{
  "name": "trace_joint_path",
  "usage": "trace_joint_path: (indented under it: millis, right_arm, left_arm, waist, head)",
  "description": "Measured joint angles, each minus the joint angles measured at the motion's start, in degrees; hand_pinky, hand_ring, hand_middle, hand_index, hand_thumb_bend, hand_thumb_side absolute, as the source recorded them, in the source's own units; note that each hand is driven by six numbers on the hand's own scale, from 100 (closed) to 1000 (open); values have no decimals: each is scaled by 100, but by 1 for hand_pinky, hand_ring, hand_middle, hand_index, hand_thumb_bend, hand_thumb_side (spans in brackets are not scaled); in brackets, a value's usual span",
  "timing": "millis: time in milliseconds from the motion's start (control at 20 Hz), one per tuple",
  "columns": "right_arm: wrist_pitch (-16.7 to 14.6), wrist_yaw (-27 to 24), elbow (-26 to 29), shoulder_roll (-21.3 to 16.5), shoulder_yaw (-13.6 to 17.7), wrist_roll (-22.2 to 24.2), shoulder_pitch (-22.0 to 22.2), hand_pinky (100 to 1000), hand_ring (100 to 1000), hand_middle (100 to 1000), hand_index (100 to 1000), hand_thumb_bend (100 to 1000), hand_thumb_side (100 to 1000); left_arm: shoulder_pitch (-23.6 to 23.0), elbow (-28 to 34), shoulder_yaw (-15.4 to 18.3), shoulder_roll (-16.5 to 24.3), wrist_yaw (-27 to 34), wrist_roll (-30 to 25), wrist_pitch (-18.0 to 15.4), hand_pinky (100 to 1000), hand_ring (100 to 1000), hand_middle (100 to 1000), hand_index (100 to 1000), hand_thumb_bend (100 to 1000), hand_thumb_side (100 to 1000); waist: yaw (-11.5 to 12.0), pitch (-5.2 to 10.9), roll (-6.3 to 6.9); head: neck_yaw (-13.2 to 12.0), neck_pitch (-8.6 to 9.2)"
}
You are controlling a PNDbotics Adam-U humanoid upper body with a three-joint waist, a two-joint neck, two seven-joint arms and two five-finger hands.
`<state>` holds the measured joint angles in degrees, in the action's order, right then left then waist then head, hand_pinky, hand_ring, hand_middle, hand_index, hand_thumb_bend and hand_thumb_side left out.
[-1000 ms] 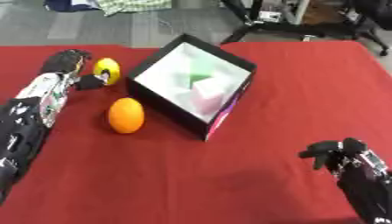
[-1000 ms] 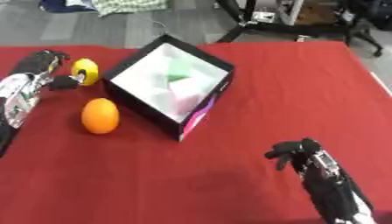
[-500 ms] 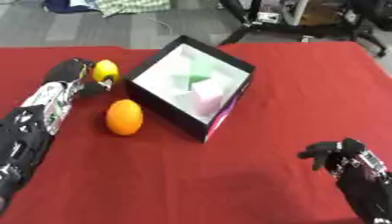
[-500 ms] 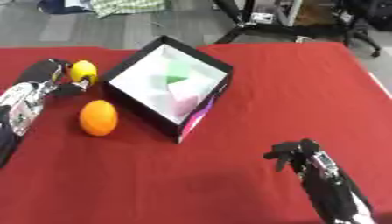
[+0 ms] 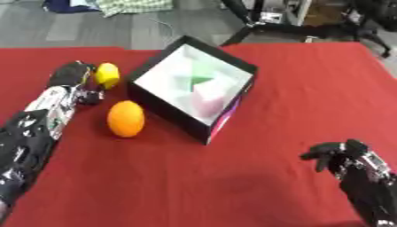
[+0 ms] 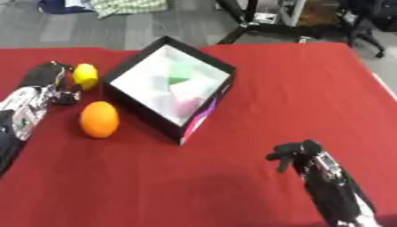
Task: Pick up objects on the table and place them in the box.
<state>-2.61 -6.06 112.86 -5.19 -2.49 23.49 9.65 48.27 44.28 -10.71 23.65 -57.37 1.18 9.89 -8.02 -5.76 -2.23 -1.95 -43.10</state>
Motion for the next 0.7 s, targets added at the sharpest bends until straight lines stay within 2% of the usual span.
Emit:
trace_joint_path:
  millis: [150, 350, 700]
  right_arm:
    - [13, 10, 0, 0, 0, -12, 2, 1000, 716, 411, 688, 100, 1000]
    - [24, 29, 0, 0, 0, -22, 27, 1000, 716, 411, 688, 100, 1000]
    - [52, 56, 0, -1, -2, -18, 53, 1000, 716, 411, 688, 100, 1000]
  left_arm:
    - [2, 301, -87, 81, 262, 180, -17, 702, 399, 305, 559, 100, 228]
    - [83, 950, -227, 335, 710, 162, 8, 705, 391, 295, 553, 100, 248]
    - [394, 1905, -609, 445, 1196, -325, 9, 711, 411, 312, 570, 100, 230]
  waist:
    - [9, 0, 0]
    - [30, 0, 0]
    - [31, 0, 0]
  head:
    - [2, 0]
    - [6, -4]
    - [0, -9]
